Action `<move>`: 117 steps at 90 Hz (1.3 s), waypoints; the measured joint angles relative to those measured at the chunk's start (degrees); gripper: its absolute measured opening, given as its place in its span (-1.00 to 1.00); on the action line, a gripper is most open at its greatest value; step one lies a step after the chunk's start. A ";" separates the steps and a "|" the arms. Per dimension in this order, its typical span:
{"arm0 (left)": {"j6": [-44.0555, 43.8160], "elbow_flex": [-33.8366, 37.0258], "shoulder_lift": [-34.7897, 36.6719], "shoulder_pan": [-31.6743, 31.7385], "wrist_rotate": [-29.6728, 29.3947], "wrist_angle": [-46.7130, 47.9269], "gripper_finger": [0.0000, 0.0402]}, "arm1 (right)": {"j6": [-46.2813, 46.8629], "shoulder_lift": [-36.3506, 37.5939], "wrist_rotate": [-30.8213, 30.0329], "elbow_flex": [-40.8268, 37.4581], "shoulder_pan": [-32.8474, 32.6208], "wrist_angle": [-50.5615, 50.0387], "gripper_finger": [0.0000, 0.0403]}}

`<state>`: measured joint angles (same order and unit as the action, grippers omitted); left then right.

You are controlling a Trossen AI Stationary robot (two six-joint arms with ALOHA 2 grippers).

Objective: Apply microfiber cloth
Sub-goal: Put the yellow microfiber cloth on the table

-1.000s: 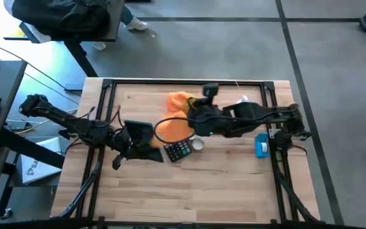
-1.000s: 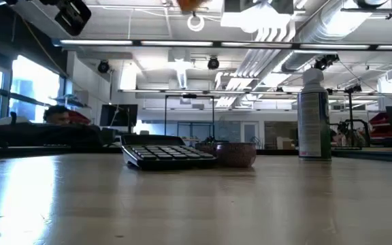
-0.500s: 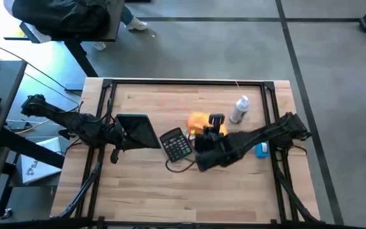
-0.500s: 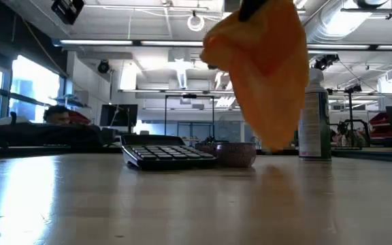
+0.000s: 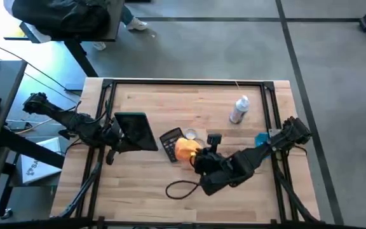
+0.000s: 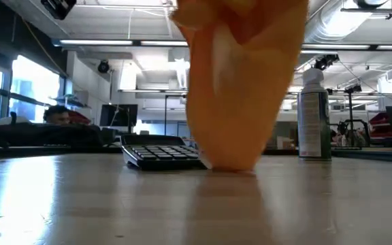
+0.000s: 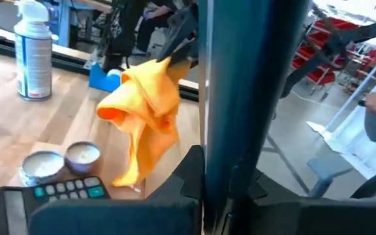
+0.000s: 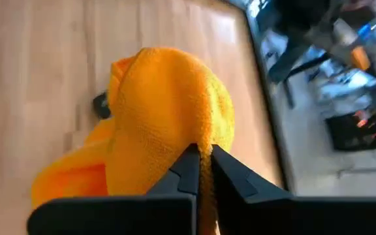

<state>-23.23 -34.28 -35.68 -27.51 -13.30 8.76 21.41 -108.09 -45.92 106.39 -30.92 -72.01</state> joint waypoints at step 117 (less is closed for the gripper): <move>6.92 0.02 -9.22 -5.87 -12.48 -9.60 -0.97 | 31.77 23.10 37.46 -53.51 9.72 -13.84 -0.96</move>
<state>-16.30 -34.26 -44.90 -33.39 -25.78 -0.85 53.19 -84.99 -8.46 52.88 -21.19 -85.86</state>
